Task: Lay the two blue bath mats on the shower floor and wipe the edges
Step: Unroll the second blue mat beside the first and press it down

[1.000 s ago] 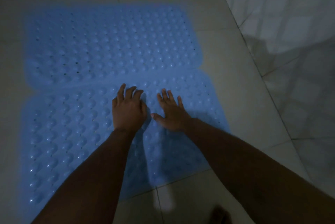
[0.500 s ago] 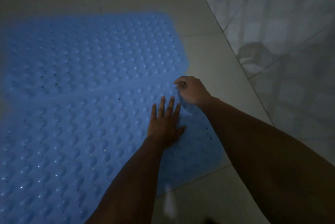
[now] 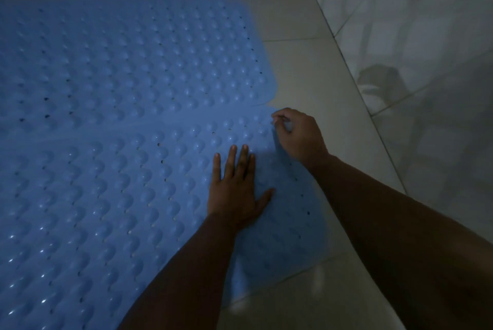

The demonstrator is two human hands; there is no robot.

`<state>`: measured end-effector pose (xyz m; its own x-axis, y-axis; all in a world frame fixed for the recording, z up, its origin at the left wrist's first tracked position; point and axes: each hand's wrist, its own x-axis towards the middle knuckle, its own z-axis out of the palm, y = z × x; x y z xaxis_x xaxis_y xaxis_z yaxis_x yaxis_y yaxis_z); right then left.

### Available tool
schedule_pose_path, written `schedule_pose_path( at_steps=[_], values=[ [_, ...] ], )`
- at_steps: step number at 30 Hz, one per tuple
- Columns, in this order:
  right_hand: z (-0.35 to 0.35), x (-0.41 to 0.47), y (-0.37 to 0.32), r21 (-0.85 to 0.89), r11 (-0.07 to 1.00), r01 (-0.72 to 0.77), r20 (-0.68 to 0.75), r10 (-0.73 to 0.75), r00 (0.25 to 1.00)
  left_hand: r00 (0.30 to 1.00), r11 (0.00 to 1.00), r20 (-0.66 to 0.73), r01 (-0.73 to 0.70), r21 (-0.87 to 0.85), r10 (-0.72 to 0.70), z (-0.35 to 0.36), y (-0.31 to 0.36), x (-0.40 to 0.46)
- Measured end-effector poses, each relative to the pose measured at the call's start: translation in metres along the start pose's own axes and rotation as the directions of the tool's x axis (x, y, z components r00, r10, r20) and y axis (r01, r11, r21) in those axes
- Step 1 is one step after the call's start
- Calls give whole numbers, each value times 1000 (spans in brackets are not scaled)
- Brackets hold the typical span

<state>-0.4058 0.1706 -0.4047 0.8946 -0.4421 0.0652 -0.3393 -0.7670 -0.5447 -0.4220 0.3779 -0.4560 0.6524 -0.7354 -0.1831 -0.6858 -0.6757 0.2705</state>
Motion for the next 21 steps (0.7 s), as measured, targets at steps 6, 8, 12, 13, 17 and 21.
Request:
schedule_pose_path(
  at_steps=[6, 8, 12, 13, 17, 21],
  values=[
    [-41, -7, -7, -156, 988, 6, 238, 32, 971, 970, 995, 228, 98, -19, -91, -74, 9, 34],
    [-36, -24, -9, -197, 980, -10, 279, 66, 958, 981, 991, 158, 126, -49, -117, -92, 4, 44],
    [6, -67, -3, -281, 953, 110, 403, 13, 915, 990, 988, -15, 142, -53, -143, -86, -9, 37],
    [19, -76, 0, -322, 935, 148, 423, 3, 906, 991, 990, -25, 132, -55, -133, -80, -9, 33],
    [48, -94, 6, -423, 894, 144, 263, -31, 964, 984, 992, -142, 93, -84, -105, -57, -15, 23],
    [53, -97, 10, -397, 904, 157, 174, -94, 980, 960, 992, -263, 77, -101, -101, -41, -26, 14]
  ],
)
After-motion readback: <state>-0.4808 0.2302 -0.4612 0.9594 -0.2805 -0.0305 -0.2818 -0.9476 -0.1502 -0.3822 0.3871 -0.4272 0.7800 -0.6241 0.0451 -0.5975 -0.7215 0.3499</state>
